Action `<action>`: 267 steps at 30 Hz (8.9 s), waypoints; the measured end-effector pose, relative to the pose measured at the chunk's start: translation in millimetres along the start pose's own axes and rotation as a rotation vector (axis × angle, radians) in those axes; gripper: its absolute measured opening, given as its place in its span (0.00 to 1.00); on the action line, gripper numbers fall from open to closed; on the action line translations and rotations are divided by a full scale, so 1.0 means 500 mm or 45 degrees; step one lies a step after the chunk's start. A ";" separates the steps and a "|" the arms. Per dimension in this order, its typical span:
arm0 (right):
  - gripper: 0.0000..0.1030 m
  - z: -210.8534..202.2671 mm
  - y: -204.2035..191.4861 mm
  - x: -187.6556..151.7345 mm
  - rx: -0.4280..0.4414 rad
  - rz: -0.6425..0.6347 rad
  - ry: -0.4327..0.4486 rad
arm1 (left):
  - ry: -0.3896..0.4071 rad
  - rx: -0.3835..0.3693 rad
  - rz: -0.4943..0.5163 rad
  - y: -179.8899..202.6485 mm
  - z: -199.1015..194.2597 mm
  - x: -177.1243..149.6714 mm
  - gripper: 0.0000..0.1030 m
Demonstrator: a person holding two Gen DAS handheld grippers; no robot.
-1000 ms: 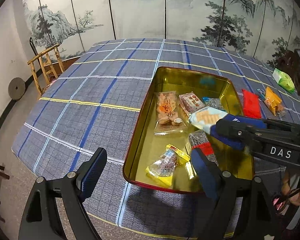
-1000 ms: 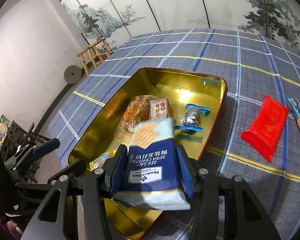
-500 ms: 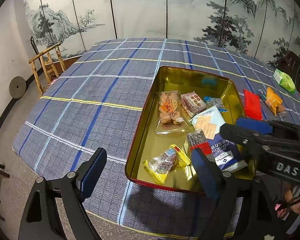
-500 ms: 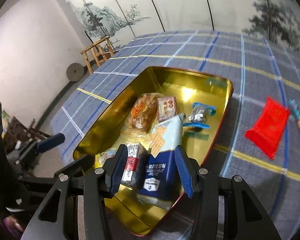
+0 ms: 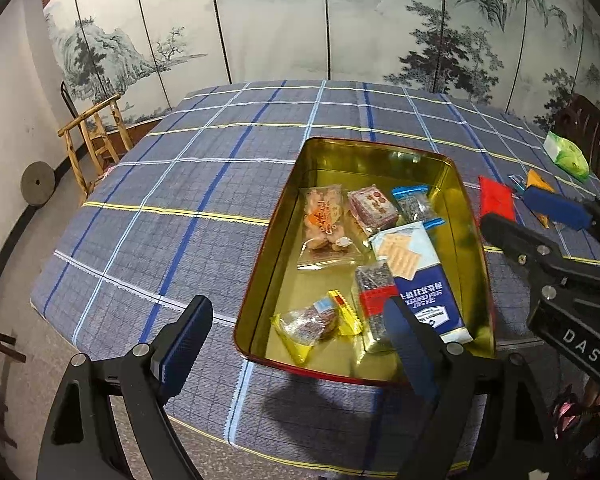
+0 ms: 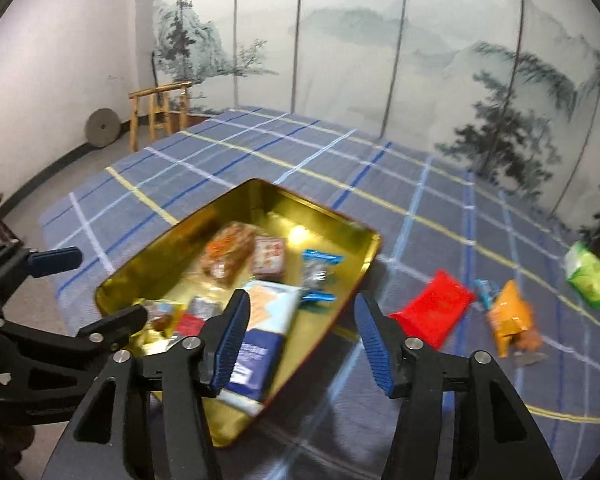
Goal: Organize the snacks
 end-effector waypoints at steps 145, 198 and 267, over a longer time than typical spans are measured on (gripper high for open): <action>0.38 -0.026 0.607 -0.197 -0.052 0.461 -0.132 | 0.012 -0.524 0.227 0.357 -0.130 0.064 0.39; 0.39 -0.155 0.610 -0.317 -0.288 0.575 -0.037 | 0.045 -0.257 0.137 0.139 0.003 0.098 0.39; 0.39 -0.153 0.608 -0.314 -0.291 0.572 -0.040 | 0.035 -0.196 0.212 0.181 0.053 0.145 0.40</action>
Point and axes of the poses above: each gripper's, at about its wrist camera, not at the fingertips, and z roughly the way its jaws point, y to its right, x to its top, the point moved 6 cm from there along z, roughly the way its jaws point, and after that the axes turned 14 degrees about x, right-handed, at the moved point
